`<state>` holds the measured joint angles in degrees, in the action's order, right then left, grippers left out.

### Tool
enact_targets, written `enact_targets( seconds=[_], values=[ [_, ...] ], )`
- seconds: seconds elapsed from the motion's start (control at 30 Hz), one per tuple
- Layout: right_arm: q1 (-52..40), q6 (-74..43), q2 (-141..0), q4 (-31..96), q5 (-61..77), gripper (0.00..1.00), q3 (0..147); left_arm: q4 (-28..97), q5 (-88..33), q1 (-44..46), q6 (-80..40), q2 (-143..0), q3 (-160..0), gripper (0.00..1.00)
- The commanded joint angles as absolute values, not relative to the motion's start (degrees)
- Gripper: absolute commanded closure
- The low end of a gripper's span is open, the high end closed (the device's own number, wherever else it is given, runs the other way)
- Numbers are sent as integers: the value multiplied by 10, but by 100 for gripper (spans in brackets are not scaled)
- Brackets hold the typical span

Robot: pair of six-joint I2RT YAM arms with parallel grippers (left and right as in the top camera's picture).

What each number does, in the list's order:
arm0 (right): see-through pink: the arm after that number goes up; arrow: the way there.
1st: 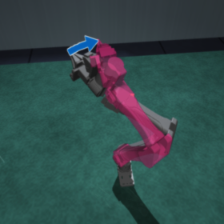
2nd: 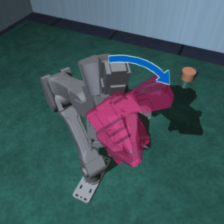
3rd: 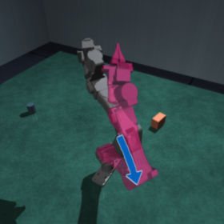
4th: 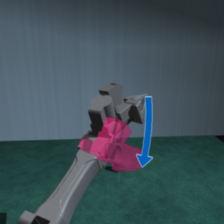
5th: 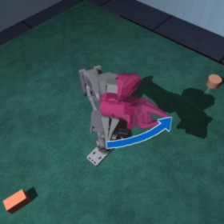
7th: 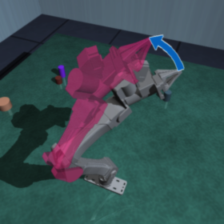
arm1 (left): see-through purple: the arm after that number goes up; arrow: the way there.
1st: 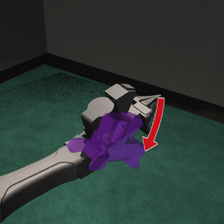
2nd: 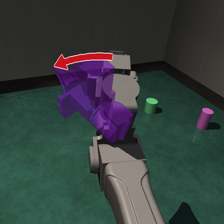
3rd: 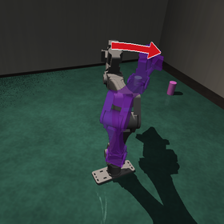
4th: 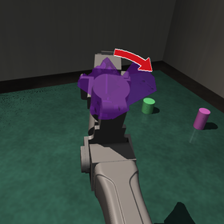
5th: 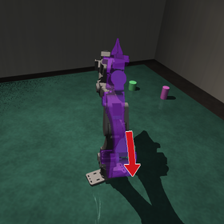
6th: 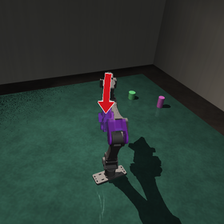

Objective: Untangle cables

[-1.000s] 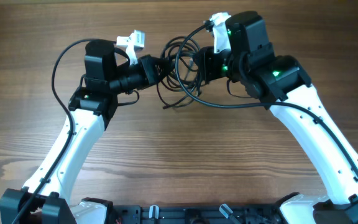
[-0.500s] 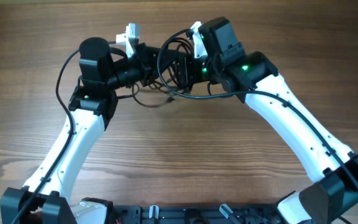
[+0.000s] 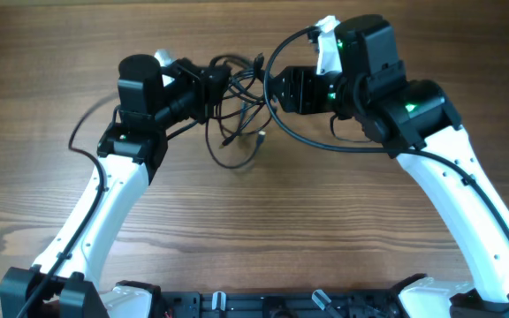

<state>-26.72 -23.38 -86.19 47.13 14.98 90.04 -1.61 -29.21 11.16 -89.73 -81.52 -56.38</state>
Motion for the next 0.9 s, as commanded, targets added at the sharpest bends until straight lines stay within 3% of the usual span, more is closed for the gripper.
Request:
enact_targets(
  seconds=[0.0,0.27,0.4,0.5,0.6,0.87],
  values=[
    [-298,-242,-874,468,157,33,904,16,-215,111,-1125,-806,-571,96],
    [-343,-281,-926,394,156,41,904,25,-211,111,-1175,-806,-571,96],
    [-343,-287,-926,339,181,46,904,102,-190,111,-1177,-806,-571,96],
    [-351,-306,-938,346,181,46,903,105,-190,111,-1205,-806,-571,96],
    [-371,-336,-968,373,159,52,903,105,-193,111,-1248,-806,-571,96],
    [-373,-345,-1014,422,135,52,903,85,-192,111,-1250,-806,-571,96]
  ],
)
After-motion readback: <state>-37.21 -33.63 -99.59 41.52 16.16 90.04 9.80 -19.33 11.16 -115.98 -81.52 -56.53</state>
